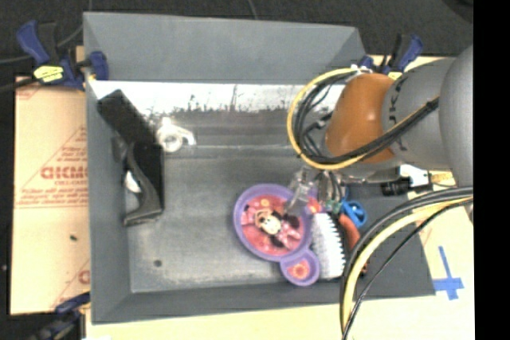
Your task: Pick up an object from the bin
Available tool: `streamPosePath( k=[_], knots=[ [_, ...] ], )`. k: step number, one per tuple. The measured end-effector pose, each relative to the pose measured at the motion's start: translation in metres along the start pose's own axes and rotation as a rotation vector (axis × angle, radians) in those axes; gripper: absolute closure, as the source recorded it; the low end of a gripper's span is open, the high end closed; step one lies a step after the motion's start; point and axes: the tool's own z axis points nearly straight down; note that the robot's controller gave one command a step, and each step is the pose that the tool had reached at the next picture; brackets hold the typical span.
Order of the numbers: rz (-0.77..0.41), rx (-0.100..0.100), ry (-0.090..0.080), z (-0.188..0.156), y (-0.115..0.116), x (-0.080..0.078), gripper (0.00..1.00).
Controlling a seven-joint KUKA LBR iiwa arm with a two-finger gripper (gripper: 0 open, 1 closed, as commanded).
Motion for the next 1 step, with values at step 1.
streamPosePath(
  k=[1],
  knots=[
    [0.0, 0.0, 0.002, -0.0092, 0.0, 0.001, 1.0]
  ],
)
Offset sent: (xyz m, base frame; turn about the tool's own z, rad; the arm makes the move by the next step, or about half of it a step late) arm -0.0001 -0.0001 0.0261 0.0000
